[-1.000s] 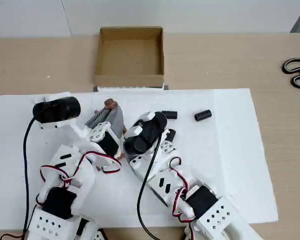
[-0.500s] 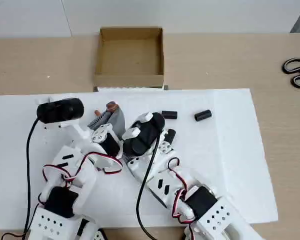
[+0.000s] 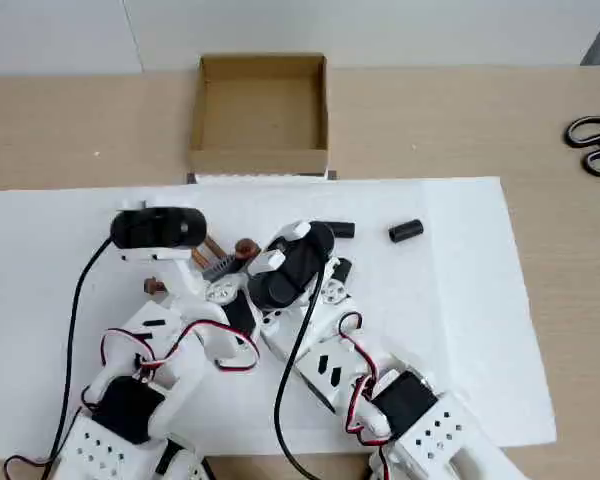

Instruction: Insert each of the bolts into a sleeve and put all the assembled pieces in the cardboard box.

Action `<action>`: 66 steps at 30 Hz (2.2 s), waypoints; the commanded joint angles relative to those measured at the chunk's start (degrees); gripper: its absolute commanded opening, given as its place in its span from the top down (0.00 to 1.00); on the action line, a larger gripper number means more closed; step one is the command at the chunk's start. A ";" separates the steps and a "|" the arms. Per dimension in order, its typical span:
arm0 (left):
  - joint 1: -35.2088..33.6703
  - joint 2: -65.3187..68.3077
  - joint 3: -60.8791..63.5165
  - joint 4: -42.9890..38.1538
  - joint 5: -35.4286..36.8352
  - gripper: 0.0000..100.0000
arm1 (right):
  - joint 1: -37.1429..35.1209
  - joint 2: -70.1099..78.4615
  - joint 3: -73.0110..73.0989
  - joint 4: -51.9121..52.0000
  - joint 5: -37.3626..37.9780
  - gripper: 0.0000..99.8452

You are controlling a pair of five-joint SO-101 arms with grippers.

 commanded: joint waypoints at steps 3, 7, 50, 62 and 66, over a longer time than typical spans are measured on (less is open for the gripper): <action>1.85 -0.53 -2.59 4.22 -2.99 1.00 | 0.40 -1.19 -6.24 -1.80 -0.18 1.00; 1.93 -0.53 -2.59 8.26 -4.75 1.00 | 0.40 -1.19 -7.65 -1.80 -0.18 1.00; -6.77 -0.53 -5.76 9.67 -18.29 0.77 | 0.31 -1.01 -5.80 -1.36 1.49 1.00; -9.41 -0.44 -16.75 9.85 -15.30 0.97 | 4.62 -0.75 -0.97 -1.89 1.32 1.00; -16.26 -0.09 -16.22 9.67 -15.30 1.00 | 9.10 -0.57 -0.97 -1.54 -2.02 1.00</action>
